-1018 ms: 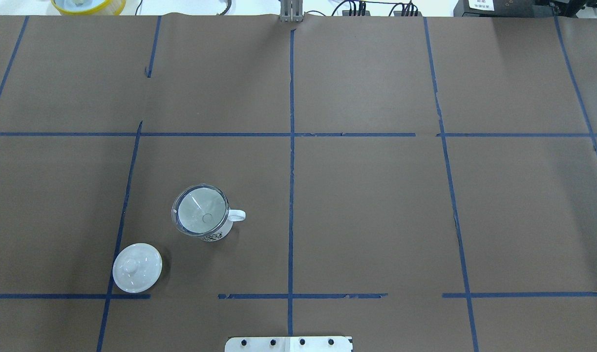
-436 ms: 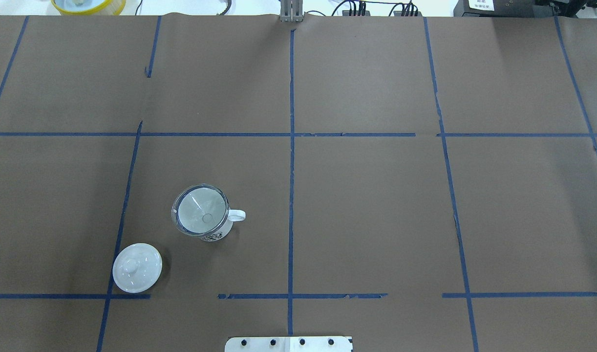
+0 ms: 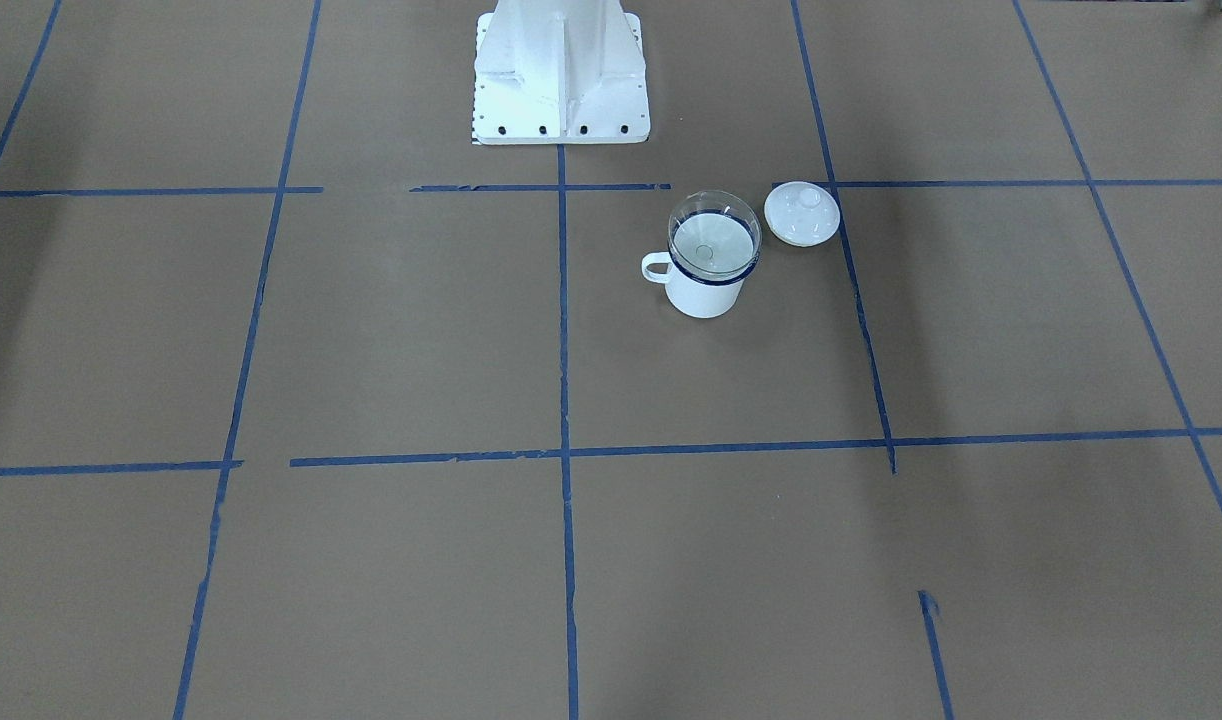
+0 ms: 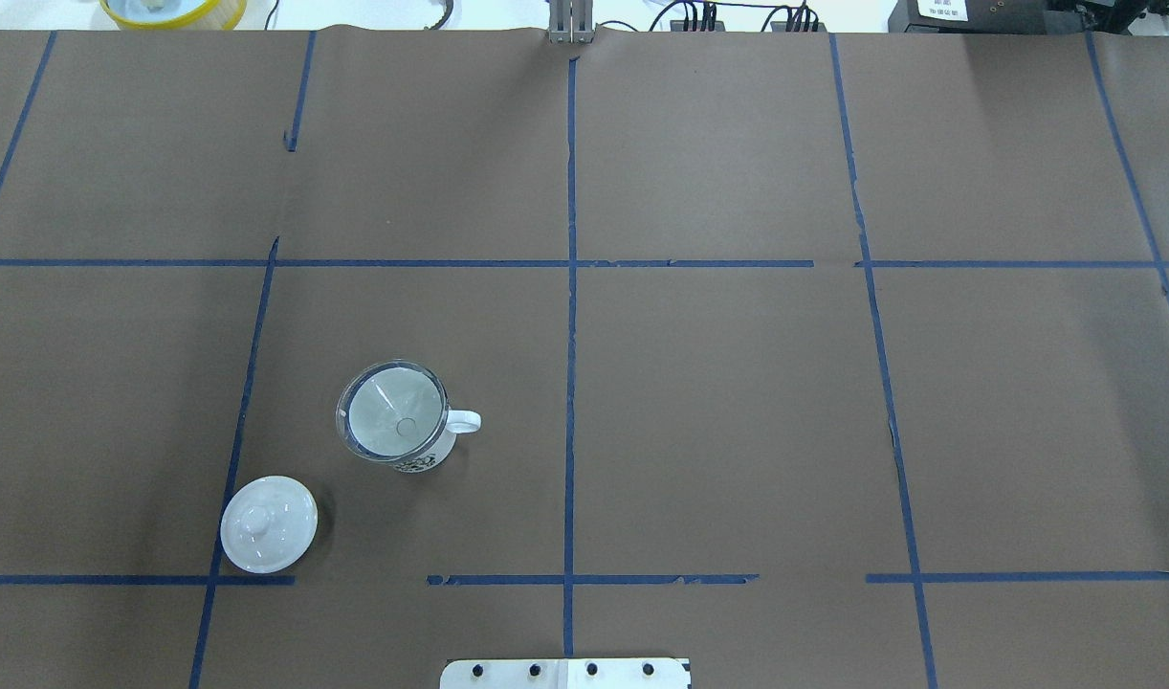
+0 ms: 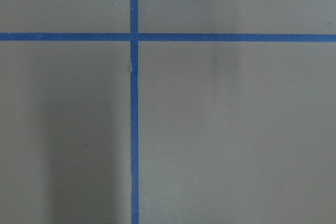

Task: Remove funnel from cup

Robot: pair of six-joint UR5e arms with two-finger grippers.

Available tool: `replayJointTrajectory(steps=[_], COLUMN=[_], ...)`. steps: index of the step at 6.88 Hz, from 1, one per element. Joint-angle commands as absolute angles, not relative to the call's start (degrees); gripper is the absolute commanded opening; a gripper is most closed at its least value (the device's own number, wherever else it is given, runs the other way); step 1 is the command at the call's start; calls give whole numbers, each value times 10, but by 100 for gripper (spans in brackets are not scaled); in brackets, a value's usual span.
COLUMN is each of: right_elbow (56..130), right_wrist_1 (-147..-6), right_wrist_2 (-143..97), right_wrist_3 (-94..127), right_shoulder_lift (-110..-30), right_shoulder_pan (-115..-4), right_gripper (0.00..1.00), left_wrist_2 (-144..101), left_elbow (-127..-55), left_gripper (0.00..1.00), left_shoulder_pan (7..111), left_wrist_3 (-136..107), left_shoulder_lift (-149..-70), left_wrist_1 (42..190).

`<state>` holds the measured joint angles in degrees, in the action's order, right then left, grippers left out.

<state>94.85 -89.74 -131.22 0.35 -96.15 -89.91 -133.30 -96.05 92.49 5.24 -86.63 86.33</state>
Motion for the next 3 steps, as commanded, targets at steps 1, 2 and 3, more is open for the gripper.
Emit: replayJointTrajectory(steps=[1, 2, 3], right_elbow=[948, 948, 949], right_wrist_1=[-897, -897, -897], right_wrist_2=[-1312, -1312, -1312], right_wrist_3=[4, 4, 4], right_shoulder_lift=[-962, -962, -962], right_shoulder_pan=[-899, -899, -899], right_gripper=[100, 100, 100], left_wrist_2=[-1356, -1417, -1419], left_elbow=[-971, -984, -992], left_gripper=[100, 100, 100], left_shoulder_pan=[925, 921, 911], left_wrist_3=[50, 32, 4], left_shoulder_lift=[-867, -868, -868], left_wrist_1=[867, 868, 873])
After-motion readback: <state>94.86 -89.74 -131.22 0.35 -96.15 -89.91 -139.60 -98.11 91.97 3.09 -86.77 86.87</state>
